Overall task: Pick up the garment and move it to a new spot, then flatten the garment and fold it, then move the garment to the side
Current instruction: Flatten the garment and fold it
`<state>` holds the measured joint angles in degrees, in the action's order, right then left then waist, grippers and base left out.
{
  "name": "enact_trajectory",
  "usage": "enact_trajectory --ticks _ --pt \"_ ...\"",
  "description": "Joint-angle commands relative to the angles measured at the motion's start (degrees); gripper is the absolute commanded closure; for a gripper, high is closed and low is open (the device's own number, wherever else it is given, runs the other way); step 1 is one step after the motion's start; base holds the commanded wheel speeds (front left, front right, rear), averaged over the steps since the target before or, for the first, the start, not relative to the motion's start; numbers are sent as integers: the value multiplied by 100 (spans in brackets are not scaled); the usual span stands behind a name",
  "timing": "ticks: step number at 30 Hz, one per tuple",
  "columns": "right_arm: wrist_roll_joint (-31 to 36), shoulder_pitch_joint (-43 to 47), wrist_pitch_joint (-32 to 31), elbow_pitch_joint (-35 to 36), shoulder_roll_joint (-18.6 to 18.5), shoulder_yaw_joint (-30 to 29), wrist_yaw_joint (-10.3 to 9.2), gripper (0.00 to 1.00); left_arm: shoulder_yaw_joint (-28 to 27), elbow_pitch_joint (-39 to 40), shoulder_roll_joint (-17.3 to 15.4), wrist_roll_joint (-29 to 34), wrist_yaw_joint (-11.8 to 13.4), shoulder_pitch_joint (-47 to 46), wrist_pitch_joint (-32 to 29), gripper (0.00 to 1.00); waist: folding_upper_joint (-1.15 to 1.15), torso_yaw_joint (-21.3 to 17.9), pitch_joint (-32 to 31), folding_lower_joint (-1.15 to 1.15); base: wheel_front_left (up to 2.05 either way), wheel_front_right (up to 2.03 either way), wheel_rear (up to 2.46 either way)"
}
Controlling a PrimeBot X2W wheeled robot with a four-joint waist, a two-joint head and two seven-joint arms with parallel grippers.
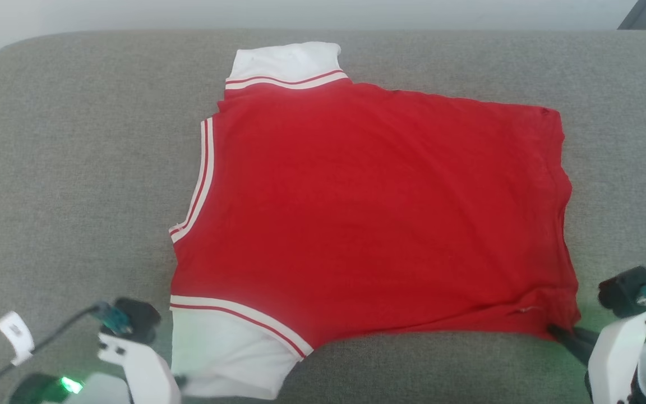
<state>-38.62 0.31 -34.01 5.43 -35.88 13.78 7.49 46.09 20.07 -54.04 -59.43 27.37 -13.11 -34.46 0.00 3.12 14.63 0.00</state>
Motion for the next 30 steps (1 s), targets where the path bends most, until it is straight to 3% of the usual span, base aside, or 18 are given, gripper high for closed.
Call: enact_trajectory --ticks 1,7,14,23,30 --pt "107 21 0 99 104 -176 0 100 -146 79 -145 101 64 -161 29 100 0 -19 -25 0 0 0 0" --pt "348 -263 -50 188 284 -447 0 100 -414 264 -474 273 17 -576 -17 100 0 -63 -43 0 0 0 0" --pt "578 -1108 -50 -28 518 -518 0 100 -624 5 -496 735 -545 -1725 -143 100 0 -111 63 0 0 0 0" --pt "833 -2282 109 -996 784 -241 0 100 -304 -1761 500 1197 -1708 -3285 -178 100 0 -180 400 0 0 0 0" --pt "840 -2890 276 -1876 963 109 0 100 -18 -3461 1254 1134 -2494 -3935 -160 100 0 -276 689 0 0 0 0"
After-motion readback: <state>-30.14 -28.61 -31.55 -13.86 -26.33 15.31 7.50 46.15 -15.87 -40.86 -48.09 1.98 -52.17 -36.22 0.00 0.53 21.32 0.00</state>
